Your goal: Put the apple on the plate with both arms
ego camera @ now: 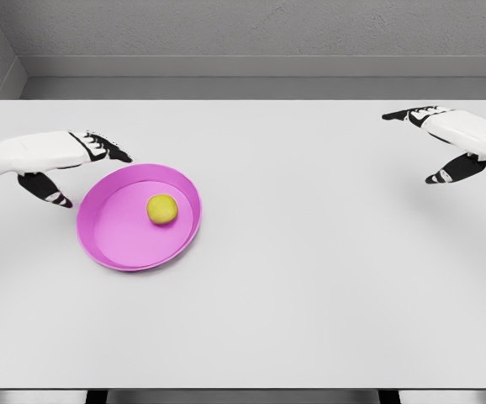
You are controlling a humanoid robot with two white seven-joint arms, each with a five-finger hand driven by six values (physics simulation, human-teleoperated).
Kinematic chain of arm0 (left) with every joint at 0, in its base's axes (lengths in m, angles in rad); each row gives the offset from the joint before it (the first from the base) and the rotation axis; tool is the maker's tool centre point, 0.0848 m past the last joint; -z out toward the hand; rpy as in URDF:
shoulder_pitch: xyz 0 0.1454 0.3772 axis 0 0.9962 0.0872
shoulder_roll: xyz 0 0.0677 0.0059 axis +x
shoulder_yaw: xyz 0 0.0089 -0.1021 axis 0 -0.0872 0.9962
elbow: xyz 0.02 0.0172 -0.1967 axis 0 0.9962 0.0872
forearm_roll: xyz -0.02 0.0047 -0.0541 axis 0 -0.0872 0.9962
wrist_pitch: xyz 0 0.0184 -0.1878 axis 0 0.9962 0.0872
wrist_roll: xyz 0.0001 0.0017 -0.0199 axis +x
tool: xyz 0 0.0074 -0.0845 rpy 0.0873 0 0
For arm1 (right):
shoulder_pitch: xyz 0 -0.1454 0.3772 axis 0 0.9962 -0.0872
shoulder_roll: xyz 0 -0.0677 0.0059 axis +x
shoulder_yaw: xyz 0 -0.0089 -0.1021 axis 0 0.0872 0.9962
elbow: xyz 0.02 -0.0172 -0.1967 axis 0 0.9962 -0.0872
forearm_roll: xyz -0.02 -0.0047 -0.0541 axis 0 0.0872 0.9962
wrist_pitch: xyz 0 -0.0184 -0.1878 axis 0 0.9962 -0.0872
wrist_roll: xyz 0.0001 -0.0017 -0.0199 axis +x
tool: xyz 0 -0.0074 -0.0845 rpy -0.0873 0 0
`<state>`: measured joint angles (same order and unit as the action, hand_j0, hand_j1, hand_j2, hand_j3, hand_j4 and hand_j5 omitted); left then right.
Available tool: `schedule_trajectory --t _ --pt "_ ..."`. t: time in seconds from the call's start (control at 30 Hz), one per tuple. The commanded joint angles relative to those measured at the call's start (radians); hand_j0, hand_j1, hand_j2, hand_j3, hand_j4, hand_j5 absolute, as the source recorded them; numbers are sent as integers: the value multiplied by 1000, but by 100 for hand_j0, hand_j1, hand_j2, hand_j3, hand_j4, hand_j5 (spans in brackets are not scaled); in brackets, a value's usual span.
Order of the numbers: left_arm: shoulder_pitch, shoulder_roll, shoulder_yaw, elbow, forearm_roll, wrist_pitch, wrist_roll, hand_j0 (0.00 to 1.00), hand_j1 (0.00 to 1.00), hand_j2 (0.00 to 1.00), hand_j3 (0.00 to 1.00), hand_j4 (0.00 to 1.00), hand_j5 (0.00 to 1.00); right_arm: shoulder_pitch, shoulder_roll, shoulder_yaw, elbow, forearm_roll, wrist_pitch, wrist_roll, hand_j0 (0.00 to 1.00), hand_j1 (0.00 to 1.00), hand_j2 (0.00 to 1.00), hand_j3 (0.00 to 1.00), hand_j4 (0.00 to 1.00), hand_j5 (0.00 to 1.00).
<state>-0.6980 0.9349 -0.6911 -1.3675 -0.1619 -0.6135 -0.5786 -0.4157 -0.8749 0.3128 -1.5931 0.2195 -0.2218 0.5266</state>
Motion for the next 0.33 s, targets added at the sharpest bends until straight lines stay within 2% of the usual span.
schedule_trajectory --t 0.0,0.3 --pt "0 2 4 8 10 3 0 100 100 100 100 100 100 2 -1 0 1 -3 1 0 100 100 100 100 100 100" --pt "2 -2 4 15 8 3 3 100 100 100 100 100 100 2 -1 3 -1 -3 1 0 100 100 100 100 100 100"
